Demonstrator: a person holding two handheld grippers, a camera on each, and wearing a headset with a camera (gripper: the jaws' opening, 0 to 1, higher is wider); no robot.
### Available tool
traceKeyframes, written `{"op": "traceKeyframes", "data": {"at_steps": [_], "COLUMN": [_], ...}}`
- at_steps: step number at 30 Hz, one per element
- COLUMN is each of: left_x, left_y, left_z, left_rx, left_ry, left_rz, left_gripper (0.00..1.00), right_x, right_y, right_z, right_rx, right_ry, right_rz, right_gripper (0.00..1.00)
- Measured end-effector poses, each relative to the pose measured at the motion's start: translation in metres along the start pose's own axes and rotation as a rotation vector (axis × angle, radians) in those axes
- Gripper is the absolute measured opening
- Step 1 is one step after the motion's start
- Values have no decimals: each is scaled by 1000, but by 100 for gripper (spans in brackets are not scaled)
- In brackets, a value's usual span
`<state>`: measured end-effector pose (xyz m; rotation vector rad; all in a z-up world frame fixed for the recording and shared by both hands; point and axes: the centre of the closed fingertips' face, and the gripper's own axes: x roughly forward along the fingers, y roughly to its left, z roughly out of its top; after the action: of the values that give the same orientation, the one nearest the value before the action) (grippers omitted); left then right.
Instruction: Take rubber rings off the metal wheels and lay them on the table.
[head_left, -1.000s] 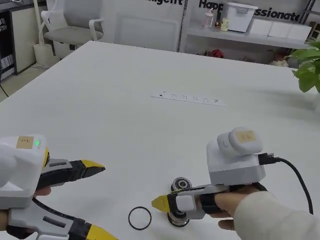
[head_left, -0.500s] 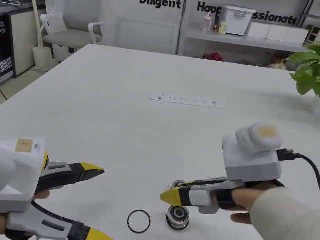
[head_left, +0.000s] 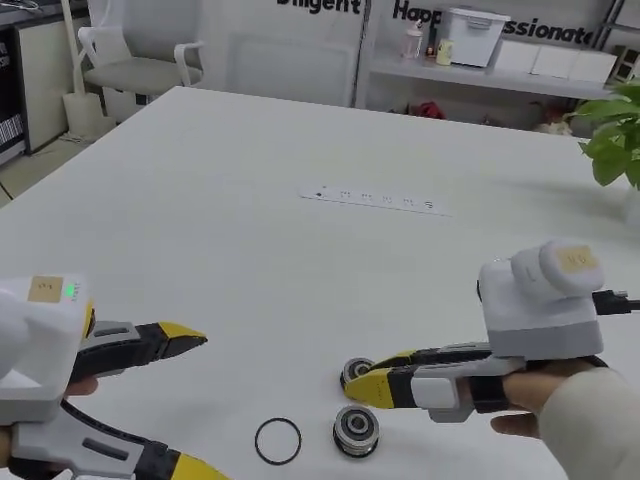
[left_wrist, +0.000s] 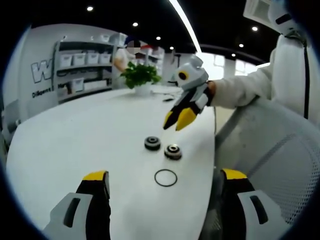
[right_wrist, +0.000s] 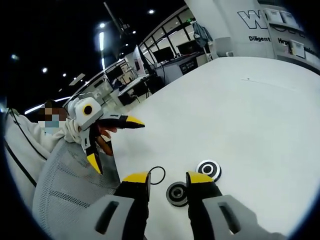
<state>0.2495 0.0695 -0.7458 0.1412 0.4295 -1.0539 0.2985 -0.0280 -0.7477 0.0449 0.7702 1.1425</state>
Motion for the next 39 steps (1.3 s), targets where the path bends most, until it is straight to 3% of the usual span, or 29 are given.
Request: {"op": "traceKeyframes", "data": {"at_steps": [3,14,17,22,25,31,39], "left_x": [0,-5,-3,4,8,19,39], "left_y": [0,4,3,-3,-8,-12,-13], "left_z": [1,27,33,44,51,72,106], "left_rx": [9,32,44,75,99,153,174], "left_ry": [7,-22,-14,-7,-6,-15,-58], "left_rz": [1,18,12,-4,-25,-53,-84], "left_gripper": [93,94,94,94,94,93,92], "right_x": [-5,-19,-20,-21,-23,-26,-26], "right_y": [-3,-8,-12,-14,-13,-11,-14], "right_z": [0,-2,-7,-18,-16,-11,-15], "right_rx": [5,-43,-71,-81,-92,-102,-139], "right_ry": [-10,-39,-20,6,-2,-45,-48], "right_rz": [-5,-17,-52,-63,-65,-54,-46], "right_gripper": [25,32,32,31,31,31,30]}}
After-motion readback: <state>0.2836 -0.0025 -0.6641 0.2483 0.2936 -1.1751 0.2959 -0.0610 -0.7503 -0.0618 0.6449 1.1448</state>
